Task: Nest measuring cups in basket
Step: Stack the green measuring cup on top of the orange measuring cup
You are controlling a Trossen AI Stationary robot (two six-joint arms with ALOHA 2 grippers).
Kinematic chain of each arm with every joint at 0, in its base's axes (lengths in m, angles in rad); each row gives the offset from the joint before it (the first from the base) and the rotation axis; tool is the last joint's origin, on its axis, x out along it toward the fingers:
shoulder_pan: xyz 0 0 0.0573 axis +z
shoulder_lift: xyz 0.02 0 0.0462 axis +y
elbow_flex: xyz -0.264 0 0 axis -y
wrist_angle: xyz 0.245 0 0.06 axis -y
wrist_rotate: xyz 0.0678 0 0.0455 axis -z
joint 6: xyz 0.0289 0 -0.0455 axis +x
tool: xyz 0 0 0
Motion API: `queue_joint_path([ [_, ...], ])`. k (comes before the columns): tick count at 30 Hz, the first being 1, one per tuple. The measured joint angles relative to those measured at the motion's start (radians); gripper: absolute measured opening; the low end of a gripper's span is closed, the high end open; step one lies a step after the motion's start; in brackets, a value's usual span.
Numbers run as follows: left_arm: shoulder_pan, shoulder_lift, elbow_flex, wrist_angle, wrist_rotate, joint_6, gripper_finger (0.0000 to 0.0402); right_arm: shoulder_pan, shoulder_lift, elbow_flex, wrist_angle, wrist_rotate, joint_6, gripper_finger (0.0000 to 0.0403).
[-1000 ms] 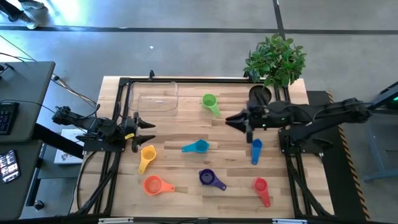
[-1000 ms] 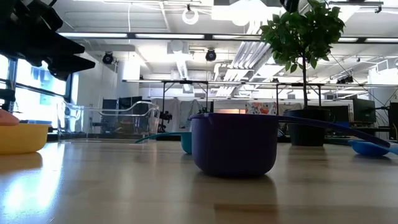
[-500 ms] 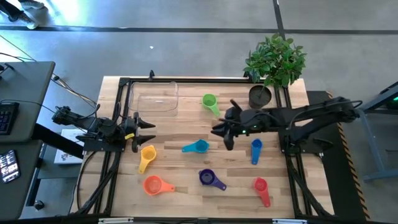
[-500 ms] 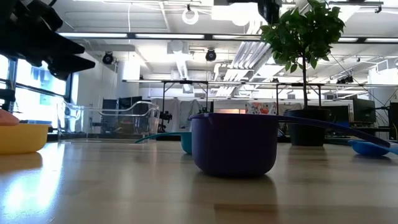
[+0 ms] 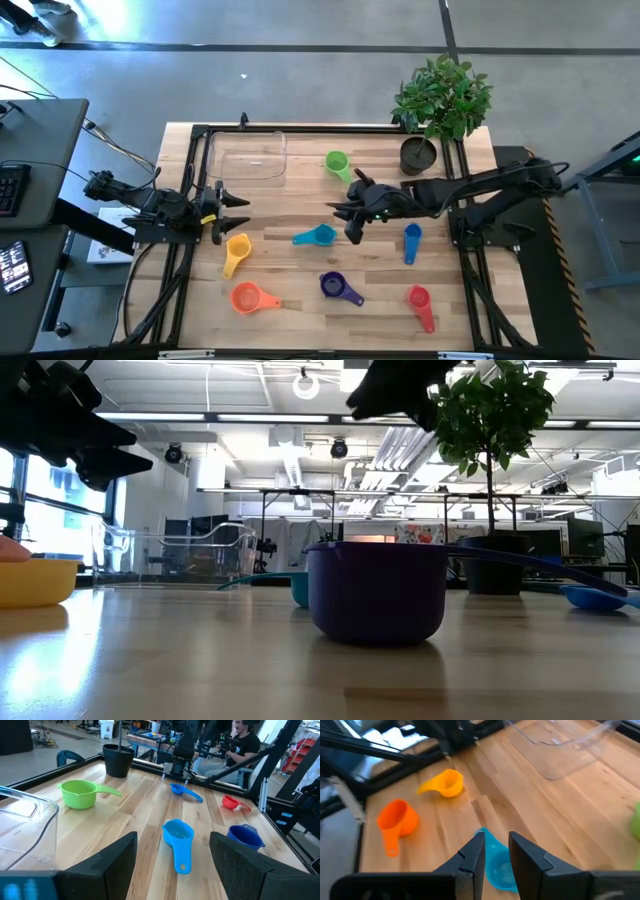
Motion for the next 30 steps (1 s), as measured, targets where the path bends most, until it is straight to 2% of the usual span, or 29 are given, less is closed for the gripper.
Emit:
queue_joint_path([
  [11, 0.0, 0.0, 0.0, 0.0, 0.0, 0.0, 0.0241, -0.12, 0.091, 0.0, 0.009, 0.044, -0.188, 0.0078],
  [20, 0.0, 0.0, 0.0, 0.0, 0.0, -0.001, 0.0241, -0.22, 0.164, 0.0, 0.075, 0.045, -0.421, 0.0078],
  [30, 0.0, 0.0, 0.0, 0.001, -0.023, -0.004, 0.0241, -0.337, 0.208, -0.001, 0.091, 0.013, -0.483, 0.0107],
])
